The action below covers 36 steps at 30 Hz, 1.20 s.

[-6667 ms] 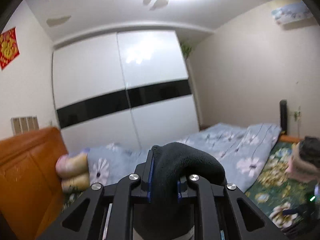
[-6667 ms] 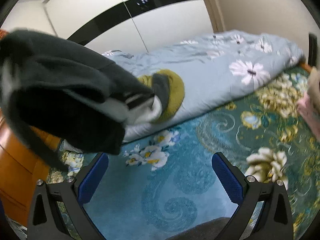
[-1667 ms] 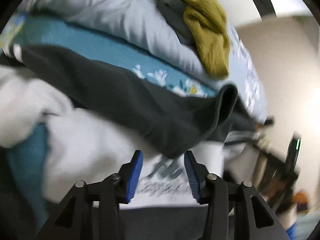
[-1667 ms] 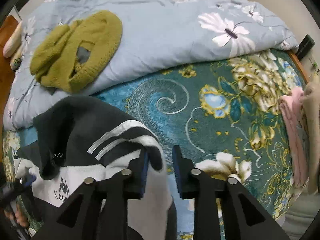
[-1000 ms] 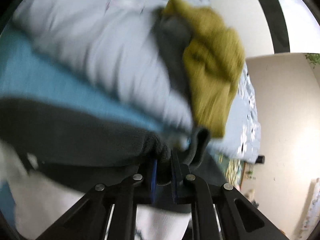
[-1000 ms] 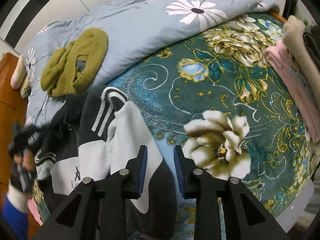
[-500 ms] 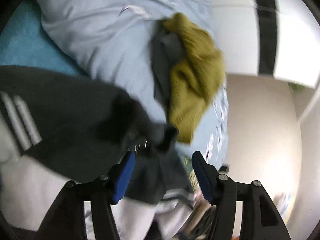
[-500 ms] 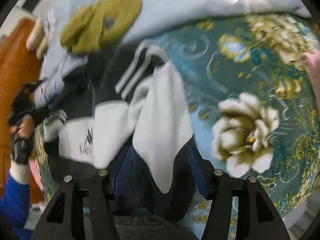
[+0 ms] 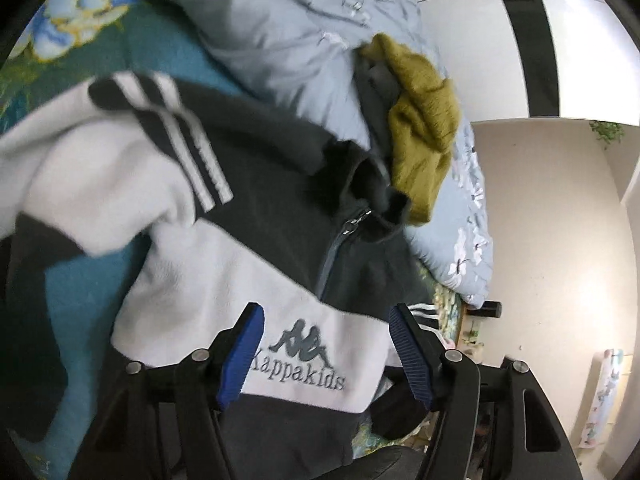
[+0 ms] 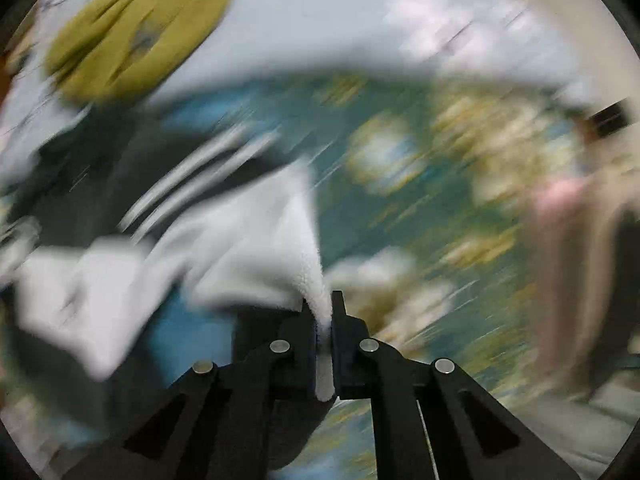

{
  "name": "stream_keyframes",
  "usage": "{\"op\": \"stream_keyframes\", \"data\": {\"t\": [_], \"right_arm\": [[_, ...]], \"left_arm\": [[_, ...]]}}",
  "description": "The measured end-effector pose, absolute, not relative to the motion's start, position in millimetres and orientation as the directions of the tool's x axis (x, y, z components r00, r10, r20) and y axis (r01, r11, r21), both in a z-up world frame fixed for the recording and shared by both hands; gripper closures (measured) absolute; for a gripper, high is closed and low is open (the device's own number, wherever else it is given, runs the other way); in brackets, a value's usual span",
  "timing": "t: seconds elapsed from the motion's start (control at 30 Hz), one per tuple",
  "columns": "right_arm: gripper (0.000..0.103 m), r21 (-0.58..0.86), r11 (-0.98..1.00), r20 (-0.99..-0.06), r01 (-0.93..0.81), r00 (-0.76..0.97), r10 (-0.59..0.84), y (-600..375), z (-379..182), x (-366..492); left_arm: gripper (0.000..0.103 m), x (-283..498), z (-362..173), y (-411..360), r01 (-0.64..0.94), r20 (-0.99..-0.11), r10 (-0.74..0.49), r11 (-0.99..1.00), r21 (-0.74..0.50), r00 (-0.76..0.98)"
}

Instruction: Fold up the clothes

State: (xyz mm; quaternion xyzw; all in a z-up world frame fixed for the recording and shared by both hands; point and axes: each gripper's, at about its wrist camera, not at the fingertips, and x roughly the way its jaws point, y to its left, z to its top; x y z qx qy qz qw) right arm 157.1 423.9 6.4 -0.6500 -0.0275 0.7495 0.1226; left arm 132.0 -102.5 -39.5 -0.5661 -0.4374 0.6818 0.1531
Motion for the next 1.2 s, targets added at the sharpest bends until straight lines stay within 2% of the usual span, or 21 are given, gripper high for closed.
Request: {"op": "stream_keyframes", "data": {"t": [0.13,0.2,0.23,0.27,0.3,0.4,0.5,0.6,0.73,0.83,1.0,1.03,1.13,1.2], "right_arm": [[0.094,-0.181,-0.956,-0.958,-0.230,-0.178,0.224,449,13,130],[0.081,-0.083,-0.967,-0.972,-0.241,-0.196,0.133,450,5,130],[0.064,-0.036,-0.968,-0.968,-0.249,-0.232,0.096,455,8,138],[0.051,0.011,-0.967,-0.962,-0.255,-0.267,0.060,459,11,147],[0.049,0.058,-0.964,-0.953,-0.260,-0.303,0.024,464,13,156],[0.048,0.145,-0.937,-0.924,-0.317,-0.383,-0.013,481,20,187],[0.048,0.244,-0.839,-0.905,-0.486,-0.426,-0.016,515,6,241],[0.048,0.395,-0.685,-0.885,-0.612,-0.454,-0.104,543,-39,291],[0.043,0.532,-0.578,-0.831,-0.619,-0.511,-0.219,535,-80,309],[0.042,0.604,-0.524,-0.784,-0.600,-0.566,-0.255,528,-97,306],[0.042,0.643,-0.486,-0.754,-0.592,-0.600,-0.267,526,-108,283],[0.043,0.648,-0.480,-0.749,-0.591,-0.607,-0.264,528,-108,279],[0.073,0.644,-0.467,-0.742,-0.605,-0.642,-0.192,541,-95,272],[0.075,0.628,-0.486,-0.743,-0.608,-0.653,-0.143,554,-79,267]], "left_arm": [[0.034,128,-34,-97,0.275,-0.628,0.715,-0.565,-0.778,-0.307],[0.034,129,-33,-93,0.272,-0.625,0.722,-0.564,-0.780,-0.297],[0.034,130,-34,-92,0.273,-0.630,0.720,-0.569,-0.776,-0.290],[0.034,131,-35,-90,0.275,-0.637,0.717,-0.575,-0.770,-0.283],[0.034,131,-39,-89,0.285,-0.651,0.709,-0.587,-0.758,-0.271],[0.034,130,-43,-85,0.300,-0.670,0.696,-0.602,-0.740,-0.257],[0.034,128,-46,-81,0.313,-0.688,0.684,-0.616,-0.723,-0.243],[0.034,121,-43,-69,0.304,-0.692,0.680,-0.624,-0.720,-0.242],[0.034,113,-35,-48,0.279,-0.696,0.679,-0.639,-0.717,-0.232],[0.034,109,-28,-33,0.257,-0.709,0.671,-0.661,-0.705,-0.219],[0.034,109,-21,-22,0.252,-0.734,0.646,-0.690,-0.678,-0.207],[0.034,109,-21,-23,0.255,-0.739,0.640,-0.694,-0.673,-0.209],[0.034,108,-18,-26,0.263,-0.753,0.622,-0.706,-0.658,-0.216],[0.034,108,-16,-28,0.268,-0.762,0.609,-0.713,-0.648,-0.220]]}}
